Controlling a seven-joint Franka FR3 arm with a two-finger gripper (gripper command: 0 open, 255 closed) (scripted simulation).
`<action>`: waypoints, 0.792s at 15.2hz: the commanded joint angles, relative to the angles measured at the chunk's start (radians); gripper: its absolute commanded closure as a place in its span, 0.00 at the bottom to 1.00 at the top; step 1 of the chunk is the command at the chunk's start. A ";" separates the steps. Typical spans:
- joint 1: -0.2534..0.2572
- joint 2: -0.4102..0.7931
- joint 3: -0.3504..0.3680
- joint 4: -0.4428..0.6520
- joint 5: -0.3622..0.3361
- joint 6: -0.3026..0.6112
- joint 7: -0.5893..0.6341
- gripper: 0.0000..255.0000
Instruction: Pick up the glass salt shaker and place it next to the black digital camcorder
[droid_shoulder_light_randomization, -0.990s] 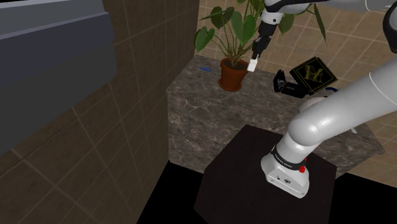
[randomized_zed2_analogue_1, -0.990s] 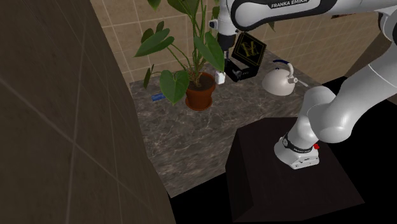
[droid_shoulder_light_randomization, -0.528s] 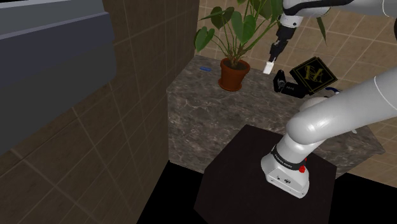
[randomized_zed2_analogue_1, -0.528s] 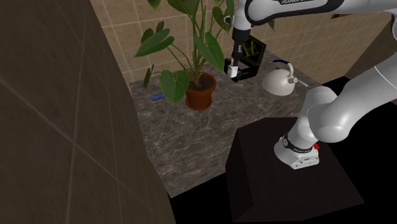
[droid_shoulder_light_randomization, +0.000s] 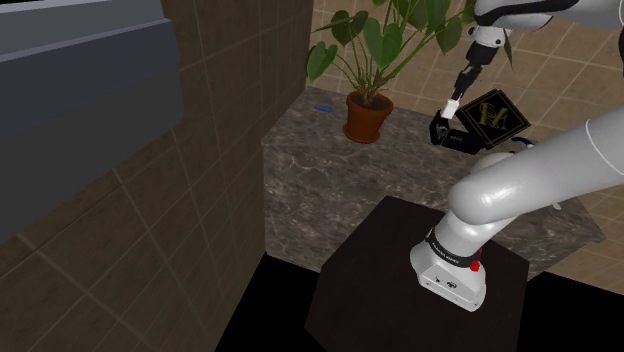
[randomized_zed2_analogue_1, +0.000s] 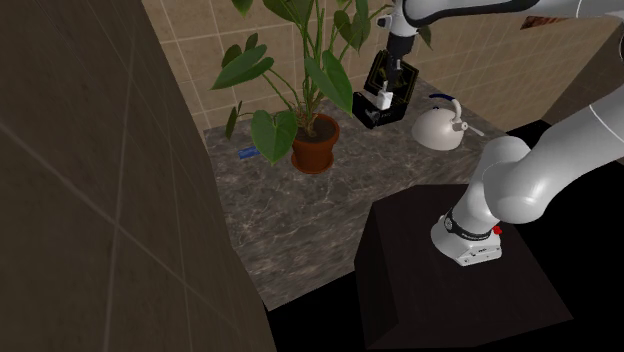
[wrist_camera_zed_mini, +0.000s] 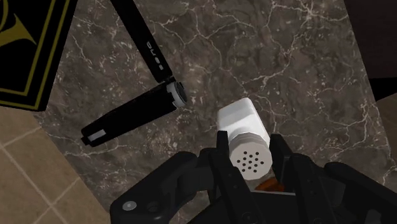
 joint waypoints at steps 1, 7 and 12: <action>-0.015 0.005 -0.037 0.012 -0.011 -0.002 -0.051 1.00; -0.033 0.034 -0.108 0.011 -0.020 0.038 -0.132 1.00; -0.034 0.046 -0.123 -0.047 -0.022 0.106 -0.134 1.00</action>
